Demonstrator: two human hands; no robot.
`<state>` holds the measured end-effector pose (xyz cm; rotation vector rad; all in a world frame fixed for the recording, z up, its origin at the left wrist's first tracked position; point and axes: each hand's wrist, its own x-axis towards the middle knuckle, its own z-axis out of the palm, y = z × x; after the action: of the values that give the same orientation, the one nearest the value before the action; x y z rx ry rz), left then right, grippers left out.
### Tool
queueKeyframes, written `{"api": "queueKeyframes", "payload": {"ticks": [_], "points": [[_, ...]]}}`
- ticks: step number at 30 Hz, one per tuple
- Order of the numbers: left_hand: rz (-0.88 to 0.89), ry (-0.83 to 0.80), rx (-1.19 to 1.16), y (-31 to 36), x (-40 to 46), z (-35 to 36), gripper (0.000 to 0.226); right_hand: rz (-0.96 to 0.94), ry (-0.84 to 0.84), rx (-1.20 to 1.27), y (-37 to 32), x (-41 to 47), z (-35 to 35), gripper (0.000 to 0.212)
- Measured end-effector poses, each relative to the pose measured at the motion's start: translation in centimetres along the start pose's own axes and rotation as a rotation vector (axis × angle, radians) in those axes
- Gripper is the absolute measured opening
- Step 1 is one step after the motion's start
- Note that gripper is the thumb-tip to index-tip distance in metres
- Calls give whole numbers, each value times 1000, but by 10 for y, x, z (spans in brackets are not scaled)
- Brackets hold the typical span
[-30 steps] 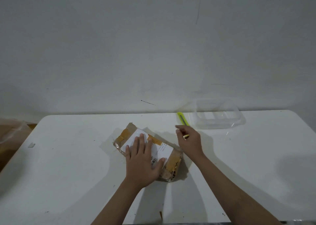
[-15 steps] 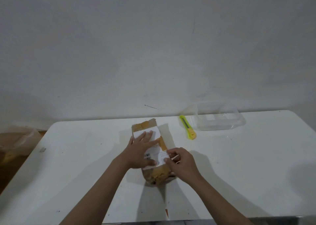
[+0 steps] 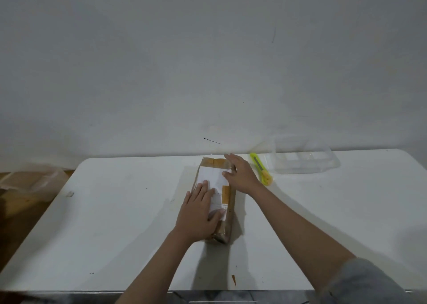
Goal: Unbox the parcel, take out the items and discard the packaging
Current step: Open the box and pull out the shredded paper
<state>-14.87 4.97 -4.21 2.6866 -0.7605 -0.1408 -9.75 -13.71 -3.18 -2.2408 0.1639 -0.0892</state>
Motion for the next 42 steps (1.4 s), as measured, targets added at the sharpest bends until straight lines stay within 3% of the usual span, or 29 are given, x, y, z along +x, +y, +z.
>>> {"api": "queueKeyframes", "payload": {"ticks": [3, 8, 15, 18, 22, 26, 30, 42], "points": [[84, -48, 19, -14, 4, -8, 84, 20, 12, 46, 8, -8, -2, 53], [155, -171, 24, -28, 23, -29, 66, 122, 238, 169, 26, -47, -12, 52], [116, 162, -71, -21, 14, -8, 45, 130, 499, 126, 39, -97, -4, 51], [66, 272, -4, -19, 6, 7, 42, 77, 480, 99, 42, -101, -4, 47], [-72, 401, -168, -19, -7, 20, 35, 38, 407, 140, 50, -105, -9, 49], [-108, 377, -344, -23, -15, 25, 55, 14, 373, 184, 52, -110, -17, 56], [-85, 416, -462, -21, -14, 13, 52, -2, 370, 180, 53, -110, -20, 58], [-105, 419, -310, -28, -6, 16, 62, -36, 493, 24, 44, -113, -9, 46]]}}
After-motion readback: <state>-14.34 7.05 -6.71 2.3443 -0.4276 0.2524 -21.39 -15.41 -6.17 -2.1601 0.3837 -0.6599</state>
